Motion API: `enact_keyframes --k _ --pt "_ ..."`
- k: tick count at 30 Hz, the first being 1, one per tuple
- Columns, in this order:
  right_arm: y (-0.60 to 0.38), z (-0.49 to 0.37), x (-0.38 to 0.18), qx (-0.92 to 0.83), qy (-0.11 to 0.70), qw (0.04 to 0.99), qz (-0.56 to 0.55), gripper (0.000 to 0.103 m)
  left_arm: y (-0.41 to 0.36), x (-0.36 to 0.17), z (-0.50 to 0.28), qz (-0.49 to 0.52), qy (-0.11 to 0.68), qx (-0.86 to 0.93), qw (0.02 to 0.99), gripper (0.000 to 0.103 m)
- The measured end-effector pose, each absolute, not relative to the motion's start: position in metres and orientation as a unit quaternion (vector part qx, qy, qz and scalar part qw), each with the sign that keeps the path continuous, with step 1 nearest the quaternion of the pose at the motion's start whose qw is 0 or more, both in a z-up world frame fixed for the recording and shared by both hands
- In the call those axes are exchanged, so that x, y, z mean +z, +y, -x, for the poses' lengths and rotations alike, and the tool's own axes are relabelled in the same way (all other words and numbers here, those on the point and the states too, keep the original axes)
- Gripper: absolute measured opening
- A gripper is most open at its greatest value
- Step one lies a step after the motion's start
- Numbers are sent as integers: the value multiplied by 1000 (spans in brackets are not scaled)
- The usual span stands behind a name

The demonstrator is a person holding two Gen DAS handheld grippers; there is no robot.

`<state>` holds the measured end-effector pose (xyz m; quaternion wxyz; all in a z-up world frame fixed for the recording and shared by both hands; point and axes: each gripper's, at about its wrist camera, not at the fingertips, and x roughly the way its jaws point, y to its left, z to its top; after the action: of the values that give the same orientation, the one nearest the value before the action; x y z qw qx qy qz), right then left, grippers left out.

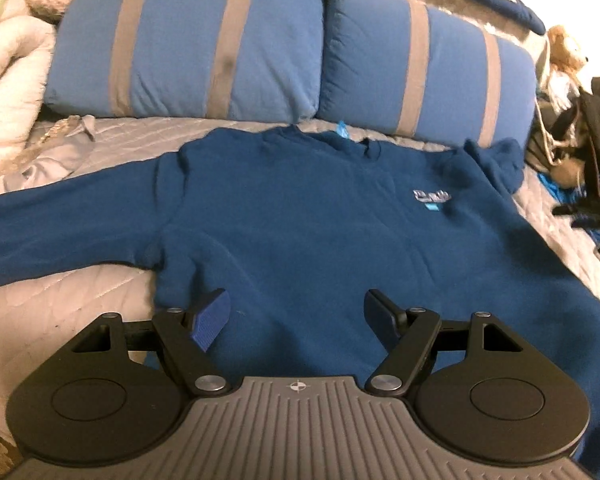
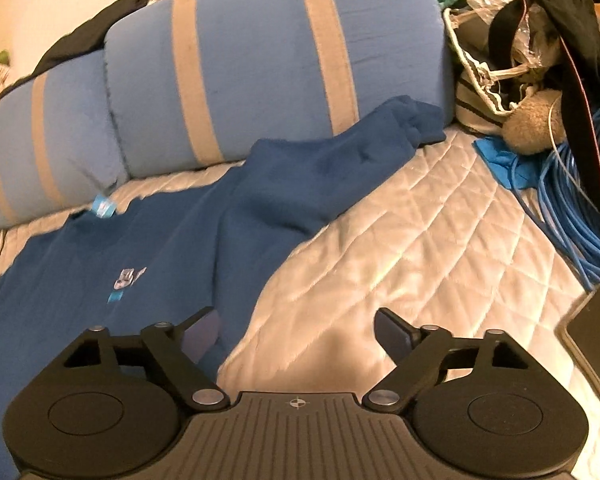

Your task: Fold clothes

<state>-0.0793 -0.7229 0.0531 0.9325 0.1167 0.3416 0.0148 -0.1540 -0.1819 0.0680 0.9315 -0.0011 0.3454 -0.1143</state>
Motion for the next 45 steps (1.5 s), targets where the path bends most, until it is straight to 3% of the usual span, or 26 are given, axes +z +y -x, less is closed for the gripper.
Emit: enact_keyframes --k 8,22,23,26,27,37,45 --pt "-731 29 39 24 336 931 -142 65 -183 65 152 1 350 -117 929 74" --pt "-772 -44 12 -50 308 914 -259 52 -180 64 150 28 338 -159 927 74" --pt "-774 -48 10 -58 307 913 -262 47 -180 63 150 32 338 -160 927 74" --pt "-774 -56 10 -75 319 915 -234 10 -180 63 149 37 339 -163 926 74" --pt "-774 -55 13 -69 321 917 -225 7 -180 63 149 37 339 -163 926 74" --pt "-740 28 77 1 280 951 -132 5 -177 63 150 38 338 -166 926 74" --pt "-704 85 90 76 304 938 -150 5 -177 63 151 35 342 -165 924 74"
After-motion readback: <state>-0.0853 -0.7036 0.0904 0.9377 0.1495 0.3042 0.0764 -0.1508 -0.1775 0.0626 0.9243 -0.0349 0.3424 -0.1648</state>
